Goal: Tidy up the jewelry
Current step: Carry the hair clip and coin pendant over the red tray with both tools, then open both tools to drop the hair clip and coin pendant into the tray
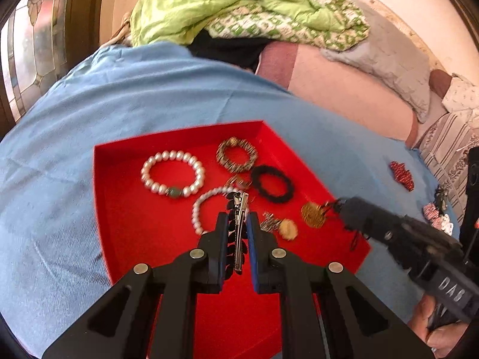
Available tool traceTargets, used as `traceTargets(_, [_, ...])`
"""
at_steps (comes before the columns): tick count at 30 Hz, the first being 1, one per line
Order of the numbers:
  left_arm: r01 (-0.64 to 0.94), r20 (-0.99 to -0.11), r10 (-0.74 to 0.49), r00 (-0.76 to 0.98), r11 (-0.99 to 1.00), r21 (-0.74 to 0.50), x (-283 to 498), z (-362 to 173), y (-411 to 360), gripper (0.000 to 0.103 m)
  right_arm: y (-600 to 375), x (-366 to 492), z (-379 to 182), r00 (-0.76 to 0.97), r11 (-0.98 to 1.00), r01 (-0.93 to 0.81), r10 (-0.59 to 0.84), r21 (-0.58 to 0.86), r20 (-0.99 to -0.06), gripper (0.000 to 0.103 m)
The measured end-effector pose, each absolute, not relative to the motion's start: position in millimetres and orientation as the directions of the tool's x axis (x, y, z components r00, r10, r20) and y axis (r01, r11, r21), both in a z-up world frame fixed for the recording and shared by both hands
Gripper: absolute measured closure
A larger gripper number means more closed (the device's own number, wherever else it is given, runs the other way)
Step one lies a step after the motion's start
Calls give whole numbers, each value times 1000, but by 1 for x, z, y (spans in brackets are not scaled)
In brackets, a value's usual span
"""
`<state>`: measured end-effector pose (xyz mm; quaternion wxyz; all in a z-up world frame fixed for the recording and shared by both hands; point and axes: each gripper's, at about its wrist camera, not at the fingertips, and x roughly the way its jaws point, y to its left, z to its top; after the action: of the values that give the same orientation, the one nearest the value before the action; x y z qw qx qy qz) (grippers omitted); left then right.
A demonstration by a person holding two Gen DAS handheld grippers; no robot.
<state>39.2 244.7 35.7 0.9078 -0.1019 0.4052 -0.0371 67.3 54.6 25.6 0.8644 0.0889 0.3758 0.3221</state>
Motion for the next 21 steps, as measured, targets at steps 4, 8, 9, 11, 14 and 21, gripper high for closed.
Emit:
traceTargets(4, [-28, -743, -144, 653, 976, -214, 42, 31, 246, 91, 62, 70, 13, 469, 770, -507, 624, 388, -625, 95])
traceTargets(8, [-36, -759, -140, 636, 977, -210, 45, 27, 245, 91, 67, 68, 5, 450, 767, -519, 621, 378, -642, 95])
traceTargets(9, [-38, -763, -139, 631, 977, -209, 45, 25, 245, 91, 68, 68, 3, 447, 766, -521, 620, 376, -644, 95])
traceTargets(11, [-41, -767, -134, 628, 978, -205, 45, 25, 245, 91, 71, 67, 1, 438, 764, -526, 620, 374, -651, 95])
traceTargets(14, [-49, -771, -126, 625, 979, -199, 45, 23, 247, 91, 75, 64, -2, 426, 760, -535, 619, 368, -660, 95])
traceTargets(21, [-80, -785, -103, 610, 978, -190, 46, 19, 254, 91, 82, 60, -11, 397, 754, -551, 615, 358, -682, 95])
